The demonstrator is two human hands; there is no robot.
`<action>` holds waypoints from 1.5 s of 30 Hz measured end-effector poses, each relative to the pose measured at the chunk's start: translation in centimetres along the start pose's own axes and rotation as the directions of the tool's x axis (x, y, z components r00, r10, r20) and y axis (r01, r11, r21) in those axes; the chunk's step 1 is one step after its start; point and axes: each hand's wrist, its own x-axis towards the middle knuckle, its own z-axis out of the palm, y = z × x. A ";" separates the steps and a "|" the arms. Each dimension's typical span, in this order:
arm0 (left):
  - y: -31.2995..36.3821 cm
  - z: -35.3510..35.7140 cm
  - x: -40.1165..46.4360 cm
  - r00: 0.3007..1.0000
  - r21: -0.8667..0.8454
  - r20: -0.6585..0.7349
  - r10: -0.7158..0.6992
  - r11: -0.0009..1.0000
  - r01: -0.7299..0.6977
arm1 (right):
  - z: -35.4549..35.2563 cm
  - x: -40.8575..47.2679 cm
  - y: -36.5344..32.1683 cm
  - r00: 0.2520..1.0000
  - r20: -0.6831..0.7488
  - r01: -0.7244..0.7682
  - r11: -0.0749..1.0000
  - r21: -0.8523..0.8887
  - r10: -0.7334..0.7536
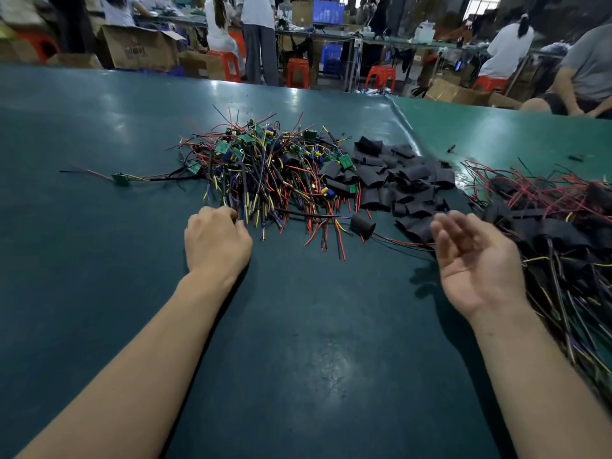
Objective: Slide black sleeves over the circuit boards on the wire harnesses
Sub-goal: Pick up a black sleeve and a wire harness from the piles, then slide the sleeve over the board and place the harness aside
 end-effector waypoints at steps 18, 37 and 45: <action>7.7 2.4 -1.0 0.795 -0.032 0.111 0.596 0.802 -0.597 | 1.7 -1.2 2.8 0.982 0.186 0.054 0.932 -0.358 0.015; 9.0 -0.8 -2.5 0.660 -0.490 -0.132 0.740 0.530 -0.692 | 1.7 -1.6 4.0 0.892 0.445 0.118 0.911 -0.396 0.078; 8.7 -1.9 -3.9 0.450 0.061 -0.207 0.868 0.471 -0.880 | 1.5 -1.8 3.4 0.892 0.453 0.115 0.965 -0.235 0.004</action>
